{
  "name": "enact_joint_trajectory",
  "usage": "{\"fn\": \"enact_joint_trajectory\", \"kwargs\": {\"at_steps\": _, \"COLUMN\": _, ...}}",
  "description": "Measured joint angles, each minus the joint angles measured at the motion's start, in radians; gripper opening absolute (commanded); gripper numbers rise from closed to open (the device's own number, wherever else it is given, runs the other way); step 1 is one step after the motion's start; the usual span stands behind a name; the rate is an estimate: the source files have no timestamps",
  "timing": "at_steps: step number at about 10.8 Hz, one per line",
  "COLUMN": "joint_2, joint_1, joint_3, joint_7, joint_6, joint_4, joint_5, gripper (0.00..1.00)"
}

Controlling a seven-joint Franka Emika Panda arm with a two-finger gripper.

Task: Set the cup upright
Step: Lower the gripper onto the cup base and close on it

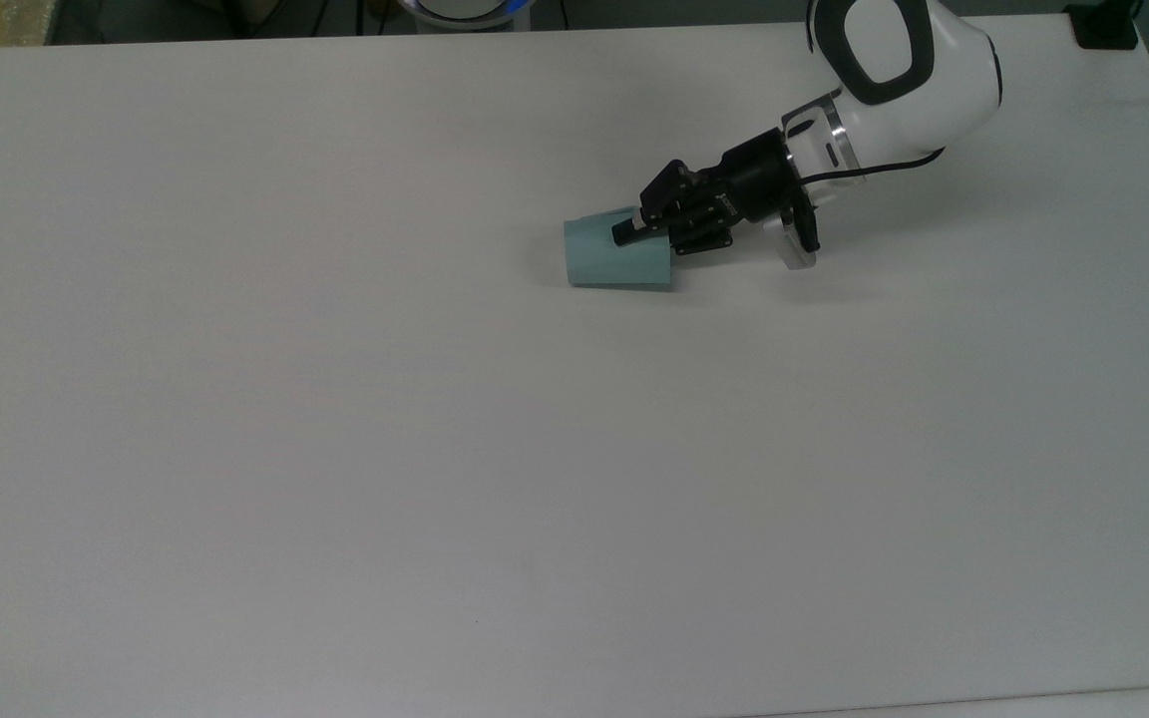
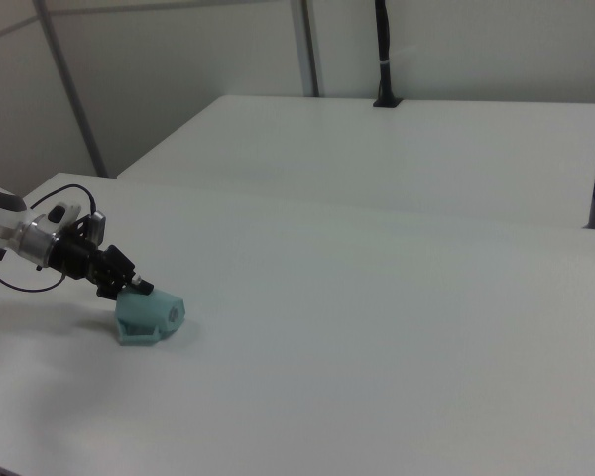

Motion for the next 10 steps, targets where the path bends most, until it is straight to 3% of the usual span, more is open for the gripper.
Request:
{"fn": "enact_joint_trajectory", "kwargs": {"at_steps": 7, "joint_2": -0.004, "joint_1": 0.001, "joint_3": 0.000, "joint_7": -0.019, "joint_6": -0.022, "joint_4": -0.021, "joint_5": -0.021, "gripper": 0.00}}
{"fn": "enact_joint_trajectory", "kwargs": {"at_steps": 10, "joint_2": -0.026, "joint_1": -0.006, "joint_3": 0.000, "joint_7": -0.036, "joint_6": -0.014, "joint_4": -0.015, "joint_5": 0.007, "gripper": 0.00}}
